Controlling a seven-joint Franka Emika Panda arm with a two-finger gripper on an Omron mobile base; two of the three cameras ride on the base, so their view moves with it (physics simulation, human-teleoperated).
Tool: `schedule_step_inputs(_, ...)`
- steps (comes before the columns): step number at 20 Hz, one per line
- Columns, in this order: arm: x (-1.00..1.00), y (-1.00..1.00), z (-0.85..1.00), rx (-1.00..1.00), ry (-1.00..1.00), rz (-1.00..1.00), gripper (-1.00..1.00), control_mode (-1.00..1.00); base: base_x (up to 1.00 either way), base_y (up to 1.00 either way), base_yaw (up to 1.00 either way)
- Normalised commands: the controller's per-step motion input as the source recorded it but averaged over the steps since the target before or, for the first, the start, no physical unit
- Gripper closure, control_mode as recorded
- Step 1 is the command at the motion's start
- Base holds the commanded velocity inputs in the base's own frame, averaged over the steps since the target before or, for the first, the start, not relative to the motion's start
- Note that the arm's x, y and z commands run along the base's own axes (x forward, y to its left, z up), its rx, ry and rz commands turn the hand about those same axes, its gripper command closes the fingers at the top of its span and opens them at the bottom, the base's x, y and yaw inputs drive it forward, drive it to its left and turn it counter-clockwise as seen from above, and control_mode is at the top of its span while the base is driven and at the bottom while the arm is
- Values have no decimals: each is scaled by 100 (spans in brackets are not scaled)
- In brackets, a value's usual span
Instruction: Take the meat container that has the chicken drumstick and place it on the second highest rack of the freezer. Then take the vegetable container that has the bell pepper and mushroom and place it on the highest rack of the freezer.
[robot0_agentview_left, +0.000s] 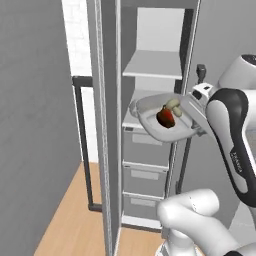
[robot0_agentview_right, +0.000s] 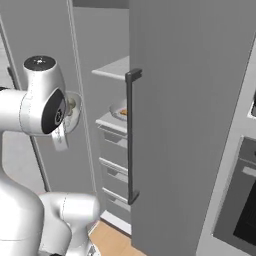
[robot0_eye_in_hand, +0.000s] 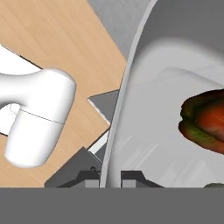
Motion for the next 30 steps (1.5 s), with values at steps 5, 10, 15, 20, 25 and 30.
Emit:
schedule_step_inputs(5, 0, 0, 0, 0, 0, 0, 100, 100, 12, 6, -24)
schedule_step_inputs(10, 0, 0, 0, 0, 0, 0, 100, 100, 42, 9, -19)
schedule_step_inputs(15, 0, 0, 0, 0, 0, 0, 100, 100, 63, 2, -21)
schedule_step_inputs(20, 0, 0, 0, 0, 0, 0, 100, 100, 8, 50, -16)
schedule_step_inputs(25, 68, 82, 32, -8, -13, -26, 100, -100, 0, 0, 0)
schedule_step_inputs(30, 100, 0, 54, 0, -8, -20, 100, -100, 0, 0, 0)
